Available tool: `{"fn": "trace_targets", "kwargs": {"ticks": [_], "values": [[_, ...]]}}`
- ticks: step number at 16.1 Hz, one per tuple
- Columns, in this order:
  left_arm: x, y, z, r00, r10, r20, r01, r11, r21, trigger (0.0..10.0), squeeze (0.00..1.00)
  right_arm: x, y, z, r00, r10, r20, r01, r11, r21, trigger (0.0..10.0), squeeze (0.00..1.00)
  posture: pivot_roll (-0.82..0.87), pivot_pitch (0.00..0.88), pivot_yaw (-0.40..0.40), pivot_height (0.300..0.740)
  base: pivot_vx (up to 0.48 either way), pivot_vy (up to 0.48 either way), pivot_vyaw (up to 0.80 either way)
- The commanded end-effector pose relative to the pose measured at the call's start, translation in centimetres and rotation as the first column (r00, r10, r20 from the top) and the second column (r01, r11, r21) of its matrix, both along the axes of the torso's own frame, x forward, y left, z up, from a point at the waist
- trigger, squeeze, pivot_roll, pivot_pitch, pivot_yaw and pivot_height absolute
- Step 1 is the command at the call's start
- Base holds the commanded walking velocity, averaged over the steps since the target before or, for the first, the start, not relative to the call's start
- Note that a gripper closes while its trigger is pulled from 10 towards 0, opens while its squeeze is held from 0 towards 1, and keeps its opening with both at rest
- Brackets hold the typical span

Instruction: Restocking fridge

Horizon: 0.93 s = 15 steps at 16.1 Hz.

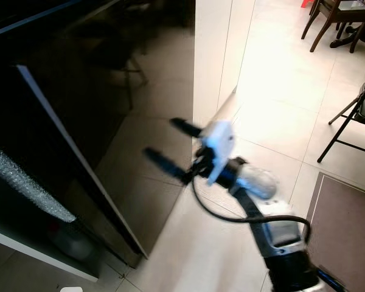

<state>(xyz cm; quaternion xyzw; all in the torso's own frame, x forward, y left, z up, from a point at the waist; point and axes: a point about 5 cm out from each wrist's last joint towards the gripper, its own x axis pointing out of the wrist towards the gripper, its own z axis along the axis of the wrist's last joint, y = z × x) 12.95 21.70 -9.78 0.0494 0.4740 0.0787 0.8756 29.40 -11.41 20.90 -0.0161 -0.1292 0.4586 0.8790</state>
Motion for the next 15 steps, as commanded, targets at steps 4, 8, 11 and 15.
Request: {"fn": "trace_targets", "kwargs": {"ticks": [4, 8, 11, 15], "values": [[-0.6, -0.2, -0.2, 1.000, -0.015, -0.021, 0.015, 0.999, -0.033, 10.0, 0.00, 2.2, -7.9, -4.3, 0.869, -0.468, -0.160, 0.476, 0.879, 0.020, 10.0, 0.00, -0.13, 0.093, 0.025, 0.740, 0.000, 0.000, 0.00], [1.6, -1.0, 0.5, 0.995, -0.062, 0.074, 0.069, 0.992, -0.110, 10.0, 0.00, 0.8, -13.4, -13.5, 0.527, -0.761, -0.378, 0.734, 0.632, -0.248, 10.0, 0.00, -0.12, 0.093, 0.026, 0.740, 0.000, 0.000, 0.00], [5.4, -1.2, 2.3, 0.971, -0.045, 0.235, 0.075, 0.990, -0.122, 10.0, 0.00, -4.1, -13.7, -21.4, 0.310, -0.817, -0.485, 0.664, 0.552, -0.504, 10.0, 0.00, -0.12, 0.089, 0.029, 0.740, 0.000, 0.000, 0.00], [9.1, -2.1, 4.8, 0.909, -0.050, 0.413, 0.117, 0.983, -0.140, 10.0, 0.00, -9.4, -11.7, -26.7, 0.164, -0.816, -0.554, 0.530, 0.547, -0.648, 10.0, 0.00, -0.12, 0.088, 0.036, 0.740, 0.000, 0.000, 0.00]]}}
